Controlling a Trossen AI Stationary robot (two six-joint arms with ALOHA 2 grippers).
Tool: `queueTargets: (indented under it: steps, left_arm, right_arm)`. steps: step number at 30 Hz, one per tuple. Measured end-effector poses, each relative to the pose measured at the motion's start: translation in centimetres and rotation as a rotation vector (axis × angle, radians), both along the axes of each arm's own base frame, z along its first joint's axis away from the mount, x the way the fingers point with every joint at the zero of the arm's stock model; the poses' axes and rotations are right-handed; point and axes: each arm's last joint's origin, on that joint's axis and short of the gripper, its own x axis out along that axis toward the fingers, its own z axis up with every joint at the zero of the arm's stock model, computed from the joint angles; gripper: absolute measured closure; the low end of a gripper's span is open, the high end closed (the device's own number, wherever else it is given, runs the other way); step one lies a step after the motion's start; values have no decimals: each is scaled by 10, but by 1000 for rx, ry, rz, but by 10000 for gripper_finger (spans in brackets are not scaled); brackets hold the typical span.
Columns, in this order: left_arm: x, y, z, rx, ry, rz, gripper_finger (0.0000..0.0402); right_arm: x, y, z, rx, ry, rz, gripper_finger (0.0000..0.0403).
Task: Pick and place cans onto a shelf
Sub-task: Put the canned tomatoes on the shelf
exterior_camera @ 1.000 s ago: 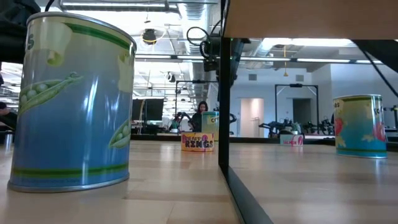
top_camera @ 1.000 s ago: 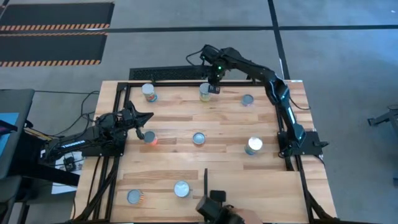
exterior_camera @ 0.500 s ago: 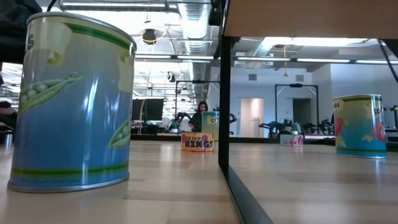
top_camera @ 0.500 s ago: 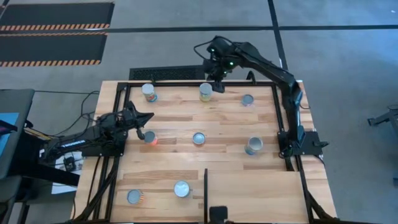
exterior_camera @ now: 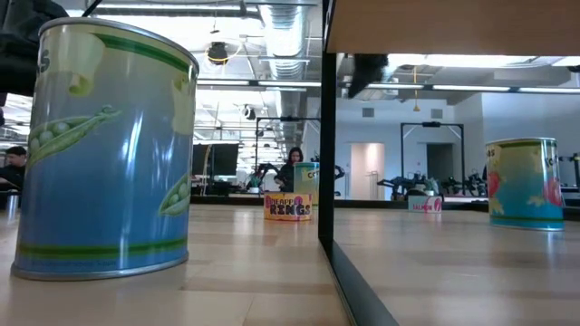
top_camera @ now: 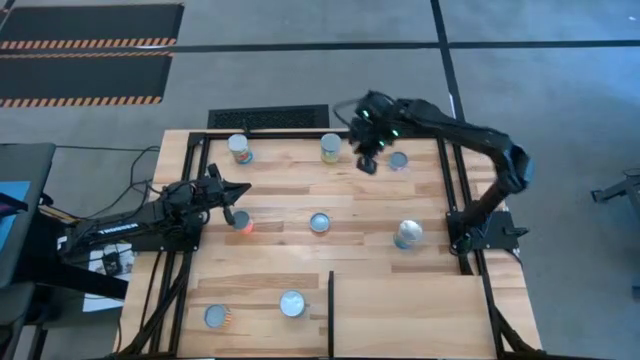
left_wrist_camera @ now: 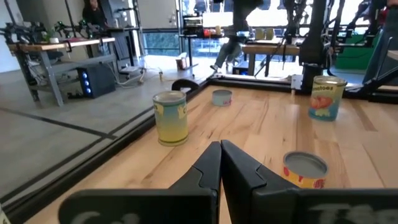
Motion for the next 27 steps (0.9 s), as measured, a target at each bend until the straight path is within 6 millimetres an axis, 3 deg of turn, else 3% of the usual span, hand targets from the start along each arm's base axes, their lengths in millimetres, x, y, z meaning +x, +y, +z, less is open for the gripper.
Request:
queueTargets:
  steps: [7, 11, 14, 19, 27]
  left_arm:
    - [0, 0, 0, -3, -1, 1, 402]
    - [0, 0, 0, -4, -1, 1, 401]
    - [0, 0, 0, -13, -6, 2, 401]
    - [0, 0, 0, -17, -7, 2, 401]
    - [0, 0, -1, -26, -3, 2, 401]
  right_arm:
    - [-45, 92, -25, 120, 109, -196, 401]
    - [-58, 143, -40, 155, 143, -276, 386]
    - [-63, 170, -51, 160, 177, -340, 365]
    - [-62, 193, -71, 107, 299, -457, 318]
    - [-53, 192, -100, 34, 492, -608, 230]
